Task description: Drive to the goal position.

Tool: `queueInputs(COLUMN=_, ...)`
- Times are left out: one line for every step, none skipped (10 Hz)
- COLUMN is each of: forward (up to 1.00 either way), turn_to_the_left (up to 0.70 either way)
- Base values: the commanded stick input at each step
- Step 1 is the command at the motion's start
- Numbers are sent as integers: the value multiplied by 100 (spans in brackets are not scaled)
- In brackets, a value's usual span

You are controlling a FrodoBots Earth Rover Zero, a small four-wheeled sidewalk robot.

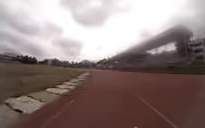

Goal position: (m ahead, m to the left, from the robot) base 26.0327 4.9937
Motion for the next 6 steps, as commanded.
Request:
queueInputs(forward=100, turn_to_the_left=-40)
queueInputs(forward=100, turn_to_the_left=-40)
queueInputs(forward=100, turn_to_the_left=0)
queueInputs(forward=100, turn_to_the_left=0)
queueInputs(forward=100, turn_to_the_left=0)
queueInputs(forward=100, turn_to_the_left=0)
